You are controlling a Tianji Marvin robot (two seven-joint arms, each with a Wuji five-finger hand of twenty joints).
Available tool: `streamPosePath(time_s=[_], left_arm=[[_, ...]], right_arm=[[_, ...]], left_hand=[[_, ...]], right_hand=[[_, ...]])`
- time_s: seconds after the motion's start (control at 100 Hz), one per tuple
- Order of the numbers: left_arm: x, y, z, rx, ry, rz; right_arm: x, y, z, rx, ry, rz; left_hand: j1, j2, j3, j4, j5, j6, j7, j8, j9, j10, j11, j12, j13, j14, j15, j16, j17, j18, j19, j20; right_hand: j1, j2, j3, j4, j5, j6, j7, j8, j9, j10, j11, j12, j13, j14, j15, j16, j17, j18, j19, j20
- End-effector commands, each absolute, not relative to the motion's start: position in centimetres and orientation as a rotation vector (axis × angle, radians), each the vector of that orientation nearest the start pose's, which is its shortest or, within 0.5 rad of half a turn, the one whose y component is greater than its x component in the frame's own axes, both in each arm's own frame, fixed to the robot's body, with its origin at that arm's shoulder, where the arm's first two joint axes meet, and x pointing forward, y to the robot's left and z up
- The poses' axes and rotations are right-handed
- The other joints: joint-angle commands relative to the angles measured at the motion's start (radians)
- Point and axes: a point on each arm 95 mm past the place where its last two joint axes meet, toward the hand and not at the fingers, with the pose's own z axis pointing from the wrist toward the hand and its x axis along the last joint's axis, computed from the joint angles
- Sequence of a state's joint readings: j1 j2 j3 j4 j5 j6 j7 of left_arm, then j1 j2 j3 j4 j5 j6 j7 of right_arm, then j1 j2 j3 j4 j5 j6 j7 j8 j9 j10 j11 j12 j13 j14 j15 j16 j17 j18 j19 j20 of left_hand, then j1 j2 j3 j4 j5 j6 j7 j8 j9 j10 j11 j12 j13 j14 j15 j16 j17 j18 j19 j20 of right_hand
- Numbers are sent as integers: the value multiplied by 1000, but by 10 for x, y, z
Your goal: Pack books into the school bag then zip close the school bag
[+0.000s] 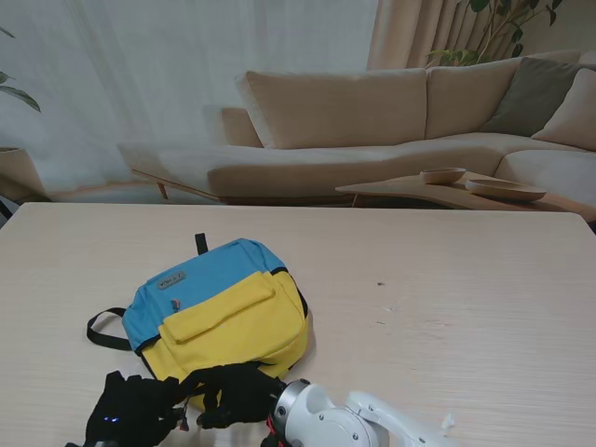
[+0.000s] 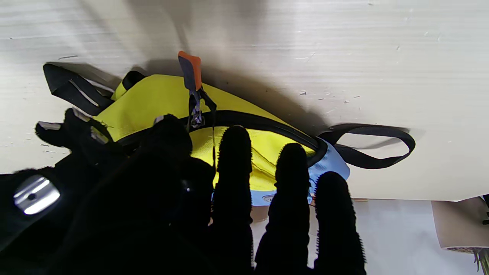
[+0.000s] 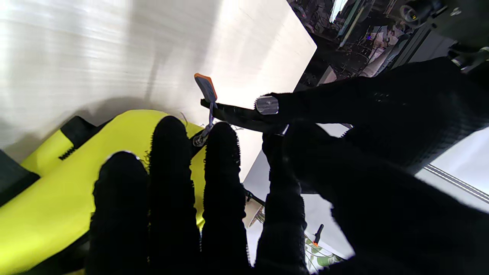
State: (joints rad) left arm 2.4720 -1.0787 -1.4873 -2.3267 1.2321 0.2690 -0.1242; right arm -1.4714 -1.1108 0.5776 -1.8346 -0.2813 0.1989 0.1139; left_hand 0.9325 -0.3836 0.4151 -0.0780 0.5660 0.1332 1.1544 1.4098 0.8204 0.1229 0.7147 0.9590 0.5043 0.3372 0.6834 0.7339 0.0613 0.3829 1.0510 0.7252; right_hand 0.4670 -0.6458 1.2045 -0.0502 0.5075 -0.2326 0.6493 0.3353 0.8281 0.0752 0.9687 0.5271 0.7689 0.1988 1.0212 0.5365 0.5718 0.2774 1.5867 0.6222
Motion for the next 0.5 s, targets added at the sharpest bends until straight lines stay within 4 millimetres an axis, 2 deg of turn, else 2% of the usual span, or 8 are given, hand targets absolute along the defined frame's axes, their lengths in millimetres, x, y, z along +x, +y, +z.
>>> streamPosePath(time_s=[0.0, 0.05, 0.06, 0.11, 0.16, 0.25, 0.41, 0.49], left_arm=[[181, 0, -272, -1419, 1544, -1189], [182, 0, -272, -1418, 1540, -1197], [182, 0, -272, -1417, 1539, -1198], [182, 0, -271, -1416, 1538, -1204], [181, 0, -271, -1413, 1540, -1205], [181, 1, -270, -1401, 1545, -1204], [179, 1, -270, -1389, 1555, -1198], [177, 1, -270, -1384, 1548, -1203]], right_arm=[[248, 228, -342, 1951, 2007, 1932], [247, 229, -344, 1952, 2017, 1922], [247, 229, -344, 1953, 2018, 1920], [247, 230, -345, 1958, 2020, 1912], [247, 231, -346, 1961, 2022, 1905], [248, 231, -346, 1943, 2007, 1892], [252, 229, -345, 1951, 1922, 1889], [253, 228, -344, 1967, 1893, 1894]], left_hand=[[38, -3, 3, 23, -28, -163, 43, 21, 28, -18, 25, 19, 18, 14, 36, 13, -5, 41, 46, 13], [36, -3, 4, 22, -27, -161, 39, 15, 29, -18, 28, 18, 20, 17, 37, 13, -5, 43, 47, 13], [36, -3, 4, 22, -26, -160, 39, 13, 25, 5, 29, 17, 20, 17, 38, 13, -5, 43, 48, 13], [36, -3, 6, 21, -25, -159, 41, 10, 30, -20, 35, 15, 21, 17, 38, 13, -4, 44, 49, 14], [36, 1, 8, 22, -28, -156, 44, 10, 17, 26, 35, 13, 21, 16, 39, 13, -4, 44, 50, 14], [44, -3, 16, 27, -26, -153, 51, 14, 17, 18, 38, 12, 17, 13, 37, 12, -5, 45, 51, 13], [51, -14, 20, 28, -24, -156, 53, 17, 18, 8, 35, 19, 14, 10, 34, 11, -9, 41, 48, 12], [50, -15, 20, 28, -23, -156, 52, 17, 22, 12, 35, 23, 15, 9, 34, 11, -8, 42, 48, 12]], right_hand=[[29, -36, 30, -45, 27, 53, -79, -16, 24, 13, 23, 18, 47, 10, 30, 12, 12, 18, 63, 15], [37, -42, 33, -49, 36, 47, -77, -15, 26, 11, 24, 19, 47, 11, 32, 12, 13, 18, 63, 15], [39, -44, 34, -49, 39, 46, -76, -15, 27, 11, 24, 19, 48, 10, 33, 12, 13, 18, 63, 15], [59, -58, 43, -55, 57, 40, -69, -9, 30, 13, 23, 20, 50, 11, 37, 12, 14, 20, 64, 15], [77, -72, 55, -60, 55, 42, -70, -7, 33, 13, 22, 20, 51, 11, 39, 12, 16, 18, 64, 15], [107, -95, 81, -76, -7, 29, -99, -8, 34, 9, 21, 21, 56, 8, 43, 11, 20, 15, 67, 15], [66, -69, 73, -62, -155, 159, -114, -40, -2, 6, 62, 5, 67, 13, 54, 10, 34, 13, 76, 14], [47, -52, 67, -59, -184, 163, -115, -52, -5, 7, 69, 1, 69, 17, 54, 9, 36, 16, 78, 14]])
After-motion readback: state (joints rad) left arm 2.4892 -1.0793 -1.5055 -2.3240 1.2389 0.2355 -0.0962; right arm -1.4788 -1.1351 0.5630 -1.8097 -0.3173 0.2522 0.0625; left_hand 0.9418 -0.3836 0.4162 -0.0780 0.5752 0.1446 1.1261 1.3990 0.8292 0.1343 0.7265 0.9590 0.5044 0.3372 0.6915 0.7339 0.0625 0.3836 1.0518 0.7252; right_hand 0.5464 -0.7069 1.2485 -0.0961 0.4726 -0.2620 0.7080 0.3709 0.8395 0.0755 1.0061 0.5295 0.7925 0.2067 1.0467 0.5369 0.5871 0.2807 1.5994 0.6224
